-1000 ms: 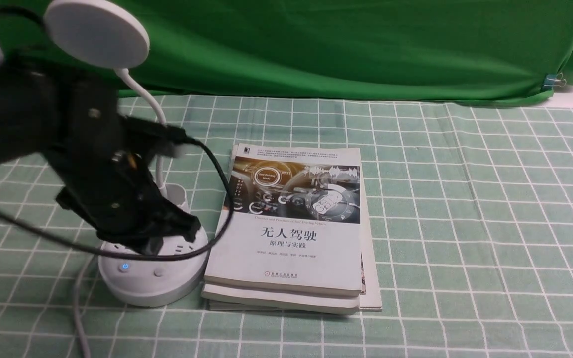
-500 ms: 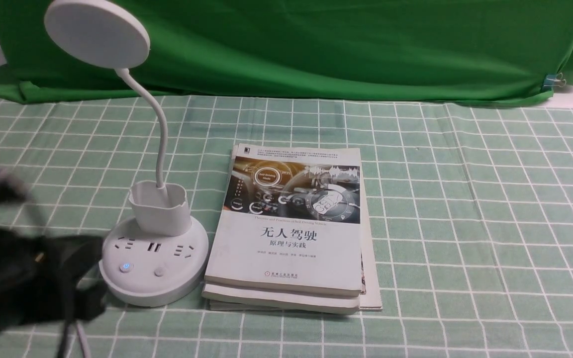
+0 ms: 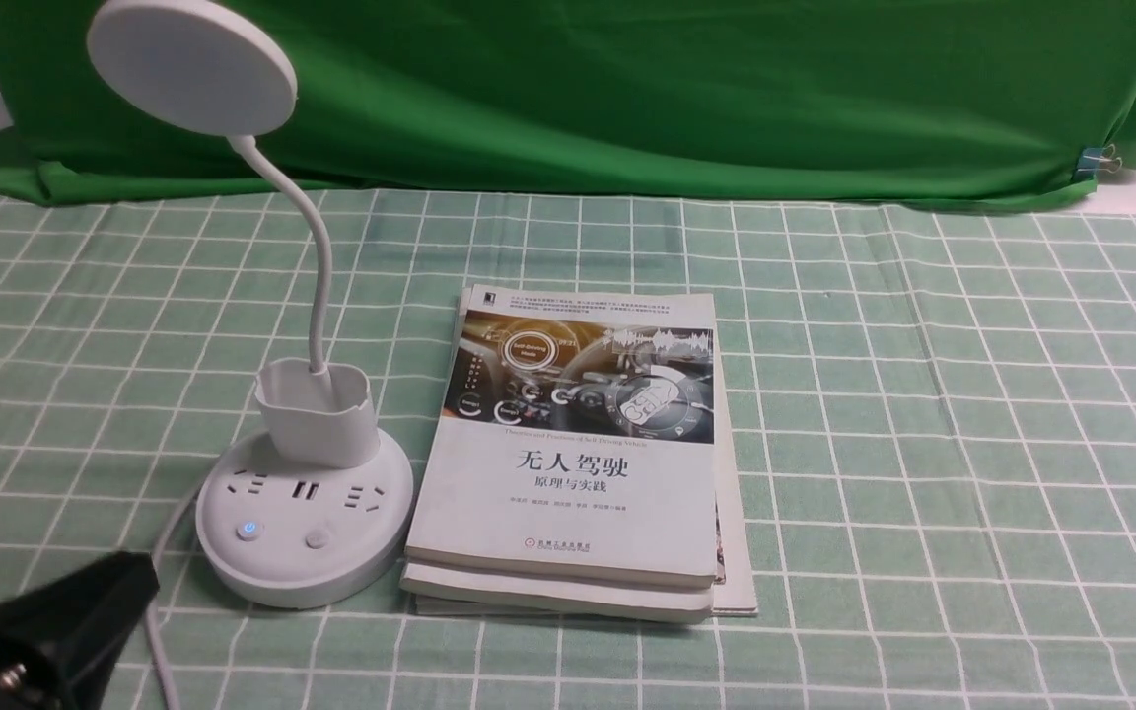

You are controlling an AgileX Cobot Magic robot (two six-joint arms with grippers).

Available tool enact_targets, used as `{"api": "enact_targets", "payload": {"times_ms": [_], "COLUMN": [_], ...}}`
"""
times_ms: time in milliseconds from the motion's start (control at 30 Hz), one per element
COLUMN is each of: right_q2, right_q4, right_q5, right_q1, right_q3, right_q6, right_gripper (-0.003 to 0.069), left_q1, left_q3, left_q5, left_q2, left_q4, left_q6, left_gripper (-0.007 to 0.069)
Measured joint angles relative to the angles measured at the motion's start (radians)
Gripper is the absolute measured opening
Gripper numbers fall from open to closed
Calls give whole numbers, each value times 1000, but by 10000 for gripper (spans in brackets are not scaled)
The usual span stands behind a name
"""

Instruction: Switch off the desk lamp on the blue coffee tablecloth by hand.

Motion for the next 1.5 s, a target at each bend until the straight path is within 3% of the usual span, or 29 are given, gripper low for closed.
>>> {"api": "enact_targets", "payload": {"times_ms": [400, 667, 833, 1000, 1500], "right_q2": [0, 0, 0, 0, 0], "right_q4": [0, 0, 0, 0, 0], "right_q5": [0, 0, 0, -3, -3], "right_q1": [0, 0, 0, 0, 0], "right_q3": [0, 0, 0, 0, 0], "right_q6": [0, 0, 0, 0, 0], "right_gripper": [242, 242, 242, 242, 242], "left_q1": [25, 272, 351, 353, 354], "left_q3": [20, 81, 81, 81, 82], "left_q5": [-20, 35, 211, 353, 370], "left_q2": [-18, -288, -443, -456, -458], "left_q4": [1, 1, 1, 0, -9], "left_q6": [38, 31, -17, -24, -27], "left_gripper": [23, 23, 23, 23, 23]}}
